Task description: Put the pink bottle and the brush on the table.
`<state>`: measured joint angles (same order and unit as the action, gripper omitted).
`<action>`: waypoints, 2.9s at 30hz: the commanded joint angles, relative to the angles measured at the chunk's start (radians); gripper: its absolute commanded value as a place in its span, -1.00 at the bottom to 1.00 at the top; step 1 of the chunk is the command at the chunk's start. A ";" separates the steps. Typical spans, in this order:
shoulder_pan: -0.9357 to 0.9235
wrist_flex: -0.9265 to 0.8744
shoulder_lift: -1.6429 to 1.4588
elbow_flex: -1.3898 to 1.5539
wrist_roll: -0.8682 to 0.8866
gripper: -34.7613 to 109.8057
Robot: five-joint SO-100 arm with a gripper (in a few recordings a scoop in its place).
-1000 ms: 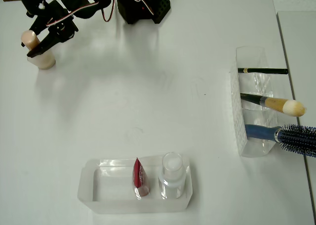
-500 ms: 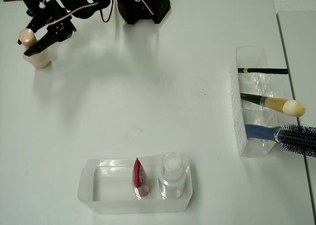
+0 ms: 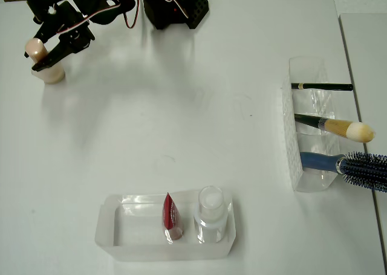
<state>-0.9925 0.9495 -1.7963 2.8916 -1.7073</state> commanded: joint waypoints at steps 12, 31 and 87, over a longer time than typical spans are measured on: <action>-0.012 -0.003 -0.005 0.002 -0.014 -0.31; -0.012 -0.094 -0.072 0.012 -0.015 0.10; 0.005 -1.516 -0.595 -0.634 -0.178 0.49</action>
<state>-0.9787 -0.5001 -2.3439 2.3270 -1.8822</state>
